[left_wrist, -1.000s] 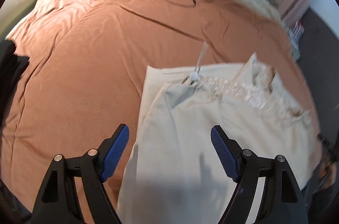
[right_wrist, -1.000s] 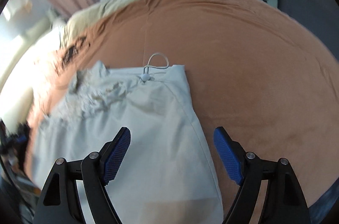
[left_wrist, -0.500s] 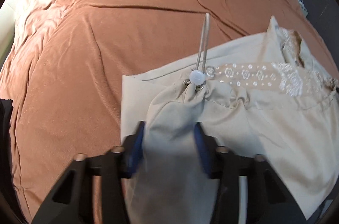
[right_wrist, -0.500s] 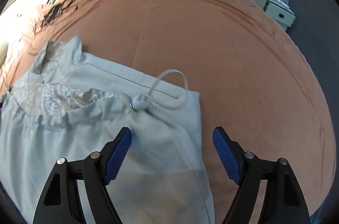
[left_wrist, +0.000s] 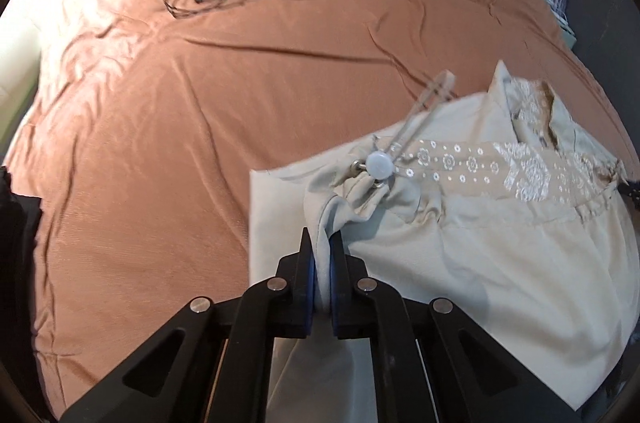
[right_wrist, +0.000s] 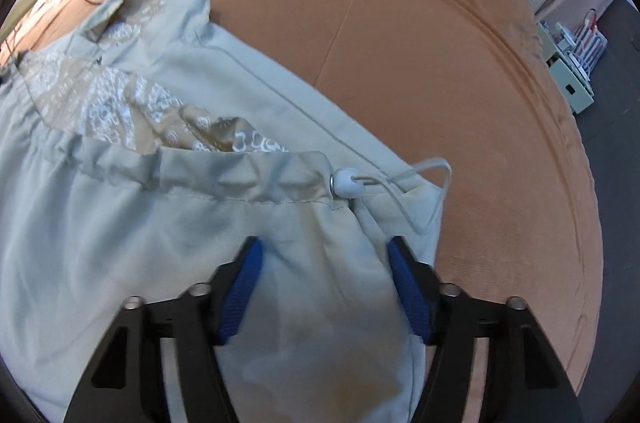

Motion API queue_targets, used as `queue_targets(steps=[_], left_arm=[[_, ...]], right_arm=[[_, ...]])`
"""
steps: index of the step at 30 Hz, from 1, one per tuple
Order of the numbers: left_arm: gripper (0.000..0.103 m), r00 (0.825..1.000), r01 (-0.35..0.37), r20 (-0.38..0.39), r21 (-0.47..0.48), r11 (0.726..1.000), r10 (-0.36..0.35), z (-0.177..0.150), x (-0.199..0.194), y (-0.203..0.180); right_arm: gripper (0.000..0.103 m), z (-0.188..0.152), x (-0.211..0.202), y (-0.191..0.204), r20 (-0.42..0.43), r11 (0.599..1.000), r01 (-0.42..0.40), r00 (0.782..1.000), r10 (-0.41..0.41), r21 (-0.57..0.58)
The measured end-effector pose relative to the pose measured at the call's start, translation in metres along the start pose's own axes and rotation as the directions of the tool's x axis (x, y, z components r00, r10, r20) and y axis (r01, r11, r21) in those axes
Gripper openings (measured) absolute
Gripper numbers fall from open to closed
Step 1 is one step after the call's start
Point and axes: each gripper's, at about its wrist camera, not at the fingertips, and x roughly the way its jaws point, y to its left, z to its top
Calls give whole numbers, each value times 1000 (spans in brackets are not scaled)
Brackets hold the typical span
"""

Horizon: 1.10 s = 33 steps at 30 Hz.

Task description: Fold large clothes

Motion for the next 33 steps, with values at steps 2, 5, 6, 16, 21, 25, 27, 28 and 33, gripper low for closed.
queue_targets(steps=[2, 5, 6, 16, 21, 25, 27, 28, 33], left_arm=[[7, 999, -1, 39, -9, 1000, 1, 0, -14, 0], [7, 996, 2, 85, -34, 999, 0, 2, -30, 6], [7, 995, 6, 95, -48, 999, -2, 3, -33, 9], [7, 995, -32, 89, -100, 994, 41, 24, -5, 7], [7, 999, -49, -10, -110, 993, 48, 23, 37, 10], [9, 996, -35, -88, -124, 992, 24, 19, 59, 13], [13, 995, -22, -97, -144, 989, 8, 19, 56, 17], [19, 994, -17, -106, -167, 986, -1, 19, 51, 23], [64, 1000, 26, -4, -209, 978, -27, 13, 5, 37]], right_arm=[[8, 0, -9, -1, 24, 1000, 3, 1000, -3, 18], [6, -4, -42, -5, 113, 999, 10, 993, -14, 37], [6, -4, -51, -7, 134, 999, 6, 991, -13, 50], [5, 19, -56, -25, 166, 987, 45, 984, -71, 152], [5, 26, -14, -27, 87, 980, 66, 993, -83, 186], [17, 23, 8, -32, 46, 968, 67, 996, -80, 244], [33, 20, 7, -37, 40, 958, 84, 994, -98, 275], [38, 18, 3, -40, 47, 955, 75, 995, -93, 288], [57, 6, -39, -50, 110, 933, 51, 989, -96, 357]])
